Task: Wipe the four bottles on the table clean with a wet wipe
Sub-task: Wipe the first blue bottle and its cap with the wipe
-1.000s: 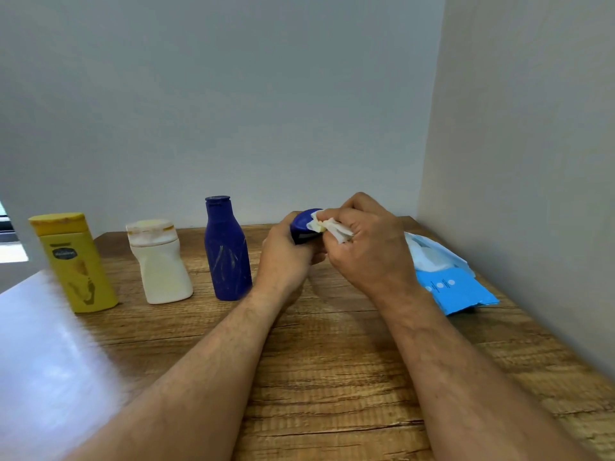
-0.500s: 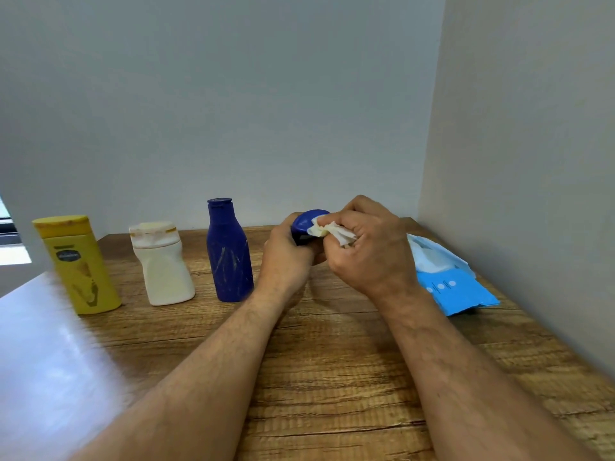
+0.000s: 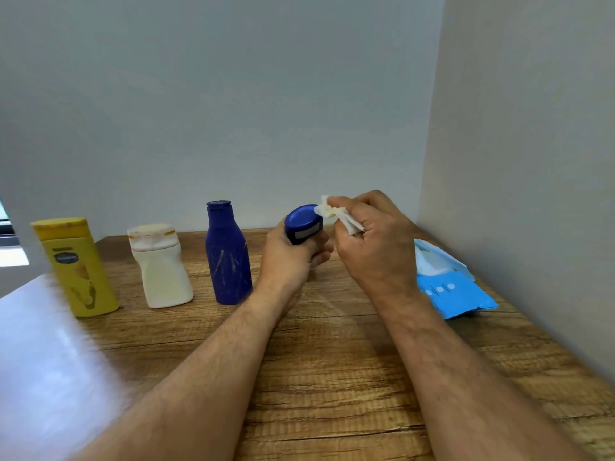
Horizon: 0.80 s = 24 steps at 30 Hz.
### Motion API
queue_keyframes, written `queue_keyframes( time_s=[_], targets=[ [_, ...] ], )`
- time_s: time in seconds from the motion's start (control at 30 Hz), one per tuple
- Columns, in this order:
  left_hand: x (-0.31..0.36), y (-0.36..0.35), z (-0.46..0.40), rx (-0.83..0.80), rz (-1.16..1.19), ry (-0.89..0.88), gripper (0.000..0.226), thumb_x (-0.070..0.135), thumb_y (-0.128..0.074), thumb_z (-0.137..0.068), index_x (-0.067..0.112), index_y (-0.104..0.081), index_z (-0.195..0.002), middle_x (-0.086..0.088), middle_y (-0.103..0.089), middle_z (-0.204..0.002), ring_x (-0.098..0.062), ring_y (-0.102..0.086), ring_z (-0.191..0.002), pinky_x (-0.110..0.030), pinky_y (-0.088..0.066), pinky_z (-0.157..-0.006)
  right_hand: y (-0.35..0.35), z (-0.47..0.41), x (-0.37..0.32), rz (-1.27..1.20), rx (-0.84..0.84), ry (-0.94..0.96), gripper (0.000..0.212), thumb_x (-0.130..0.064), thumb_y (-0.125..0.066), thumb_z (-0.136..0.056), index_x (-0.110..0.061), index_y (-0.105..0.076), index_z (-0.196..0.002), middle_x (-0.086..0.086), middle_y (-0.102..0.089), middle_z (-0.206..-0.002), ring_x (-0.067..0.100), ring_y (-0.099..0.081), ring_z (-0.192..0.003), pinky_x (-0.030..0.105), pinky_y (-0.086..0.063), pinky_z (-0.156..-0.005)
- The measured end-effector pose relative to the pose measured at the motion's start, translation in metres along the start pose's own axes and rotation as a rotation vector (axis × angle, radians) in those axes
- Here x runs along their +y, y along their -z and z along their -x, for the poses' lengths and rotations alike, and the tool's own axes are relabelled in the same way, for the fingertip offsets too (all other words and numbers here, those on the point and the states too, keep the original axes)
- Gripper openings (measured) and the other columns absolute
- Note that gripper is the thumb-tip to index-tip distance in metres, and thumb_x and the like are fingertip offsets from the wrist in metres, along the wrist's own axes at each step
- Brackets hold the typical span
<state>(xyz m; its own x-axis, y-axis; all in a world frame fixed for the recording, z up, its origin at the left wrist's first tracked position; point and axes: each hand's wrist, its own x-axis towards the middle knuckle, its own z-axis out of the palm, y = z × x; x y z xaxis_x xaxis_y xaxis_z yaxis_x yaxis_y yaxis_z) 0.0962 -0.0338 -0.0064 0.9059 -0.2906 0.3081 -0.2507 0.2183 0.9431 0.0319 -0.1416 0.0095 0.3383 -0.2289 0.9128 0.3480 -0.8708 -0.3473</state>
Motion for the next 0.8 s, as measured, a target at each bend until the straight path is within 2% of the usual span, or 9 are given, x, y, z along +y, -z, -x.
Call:
queue_keyframes(
  time_s=[0.07,0.13,0.23,0.37,0.47,0.57,0.63,0.7,0.8],
  targets=[
    [-0.002,0.001,-0.002,0.010,-0.010,-0.006,0.032,0.003,-0.069,-0.093,0.016,-0.065,-0.122,-0.009,-0.077,-0.103,-0.020,-0.076,-0.093,-0.034,-0.063,-0.081,-0.001,-0.001,0.000,0.004,0.017,-0.010,0.032,-0.014,-0.066,-0.087,-0.017,-0.071,-0.119,-0.002,-0.068,-0.098,0.006,-0.061,-0.085,0.008,-0.046,-0.075],
    [-0.005,0.000,-0.002,-0.006,-0.039,-0.018,0.031,0.001,-0.068,-0.093,0.019,-0.066,-0.118,-0.008,-0.077,-0.102,-0.021,-0.076,-0.093,-0.036,-0.063,-0.083,-0.001,-0.001,-0.001,0.002,0.025,-0.021,0.031,-0.016,-0.067,-0.089,-0.016,-0.069,-0.120,-0.002,-0.071,-0.102,0.004,-0.061,-0.090,0.006,-0.044,-0.080],
    [-0.007,-0.002,0.000,-0.021,-0.116,-0.044,0.032,-0.002,-0.065,-0.093,0.019,-0.067,-0.116,-0.006,-0.077,-0.099,-0.020,-0.076,-0.090,-0.038,-0.063,-0.081,-0.003,0.001,0.000,0.015,-0.036,0.011,0.026,-0.014,-0.068,-0.088,-0.013,-0.073,-0.113,0.000,-0.071,-0.100,0.011,-0.064,-0.090,0.021,-0.054,-0.080],
    [-0.003,0.000,0.002,-0.030,-0.231,-0.111,0.030,-0.003,-0.063,-0.093,0.015,-0.067,-0.117,-0.002,-0.074,-0.096,-0.003,-0.072,-0.081,-0.012,-0.053,-0.061,-0.007,0.003,0.001,0.046,-0.102,0.057,0.024,-0.013,-0.067,-0.081,-0.012,-0.077,-0.103,-0.002,-0.065,-0.095,0.014,-0.059,-0.090,0.027,-0.054,-0.077],
    [-0.001,0.001,0.003,-0.034,-0.289,-0.140,0.022,-0.001,-0.061,-0.095,0.013,-0.067,-0.110,0.004,-0.070,-0.090,0.012,-0.065,-0.070,-0.006,-0.046,-0.055,-0.009,0.003,0.002,0.035,-0.130,0.110,0.021,-0.014,-0.065,-0.077,-0.015,-0.078,-0.093,-0.004,-0.066,-0.088,0.015,-0.059,-0.088,0.029,-0.052,-0.075],
    [-0.003,0.002,0.001,-0.018,-0.283,-0.136,0.020,0.003,-0.064,-0.095,0.015,-0.068,-0.111,0.002,-0.072,-0.092,0.004,-0.068,-0.075,-0.008,-0.049,-0.058,-0.007,0.003,-0.003,-0.080,-0.099,0.030,0.019,-0.015,-0.061,-0.079,-0.016,-0.076,-0.089,-0.005,-0.071,-0.085,0.010,-0.062,-0.082,0.028,-0.055,-0.073],
    [-0.003,0.001,0.002,-0.012,-0.212,-0.091,0.027,0.003,-0.067,-0.093,0.019,-0.068,-0.115,0.000,-0.075,-0.095,-0.008,-0.073,-0.082,-0.016,-0.057,-0.066,-0.004,0.001,-0.007,-0.184,-0.014,-0.099,0.018,-0.012,-0.063,-0.083,-0.016,-0.074,-0.096,-0.006,-0.072,-0.090,0.008,-0.065,-0.085,0.022,-0.056,-0.075],
    [-0.005,0.000,0.000,-0.017,-0.179,-0.072,0.032,0.001,-0.068,-0.091,0.023,-0.067,-0.115,-0.001,-0.076,-0.096,-0.013,-0.075,-0.088,-0.027,-0.062,-0.076,-0.001,0.000,-0.009,-0.209,0.033,-0.152,0.019,-0.009,-0.065,-0.085,-0.018,-0.071,-0.101,-0.008,-0.071,-0.093,0.005,-0.065,-0.087,0.013,-0.053,-0.074],
    [-0.006,-0.001,0.001,-0.027,-0.201,-0.078,0.032,0.002,-0.067,-0.092,0.021,-0.067,-0.117,-0.001,-0.076,-0.098,-0.013,-0.074,-0.089,-0.025,-0.061,-0.074,-0.003,0.000,-0.006,-0.178,-0.056,-0.167,0.023,-0.007,-0.064,-0.086,-0.022,-0.069,-0.102,-0.007,-0.068,-0.096,0.004,-0.063,-0.090,0.006,-0.048,-0.077]
  ],
)
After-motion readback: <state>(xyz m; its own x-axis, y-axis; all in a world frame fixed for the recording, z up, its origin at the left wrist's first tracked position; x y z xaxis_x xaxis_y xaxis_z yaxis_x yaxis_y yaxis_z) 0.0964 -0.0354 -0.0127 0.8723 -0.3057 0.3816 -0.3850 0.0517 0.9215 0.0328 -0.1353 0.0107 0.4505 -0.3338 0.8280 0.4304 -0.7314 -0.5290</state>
